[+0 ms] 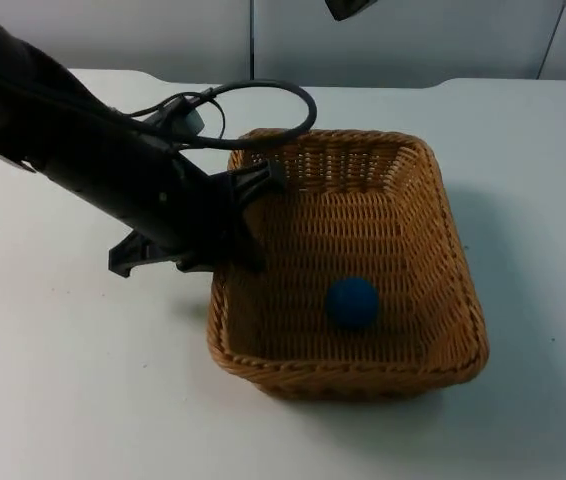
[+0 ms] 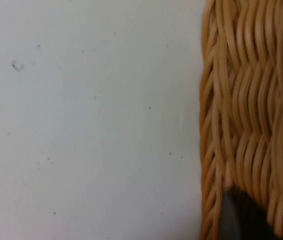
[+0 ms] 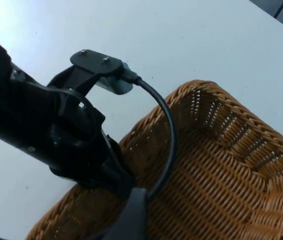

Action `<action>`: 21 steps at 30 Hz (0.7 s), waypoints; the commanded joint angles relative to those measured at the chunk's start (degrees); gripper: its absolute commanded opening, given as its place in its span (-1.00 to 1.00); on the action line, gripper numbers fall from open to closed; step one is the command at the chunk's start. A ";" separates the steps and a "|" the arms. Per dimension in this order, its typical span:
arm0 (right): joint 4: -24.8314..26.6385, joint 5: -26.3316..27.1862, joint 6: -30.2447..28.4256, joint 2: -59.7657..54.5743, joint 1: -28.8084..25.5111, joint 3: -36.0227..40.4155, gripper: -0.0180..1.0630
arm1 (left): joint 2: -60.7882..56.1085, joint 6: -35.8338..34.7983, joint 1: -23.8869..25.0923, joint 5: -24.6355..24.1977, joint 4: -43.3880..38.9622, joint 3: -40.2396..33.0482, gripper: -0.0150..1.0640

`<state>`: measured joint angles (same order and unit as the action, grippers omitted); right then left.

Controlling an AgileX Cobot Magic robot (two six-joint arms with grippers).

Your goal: Pick up the basket with the left hand and place the ball into the basket with the right hand.

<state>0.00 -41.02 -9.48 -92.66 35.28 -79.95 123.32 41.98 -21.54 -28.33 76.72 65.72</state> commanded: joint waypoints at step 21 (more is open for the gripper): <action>0.00 -0.36 -0.58 0.62 0.33 -0.01 0.61 | 0.30 0.09 -1.42 1.26 2.46 0.47 0.26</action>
<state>0.00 -41.49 -9.59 -92.66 35.28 -79.95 124.24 42.08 -22.60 -27.19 79.11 66.03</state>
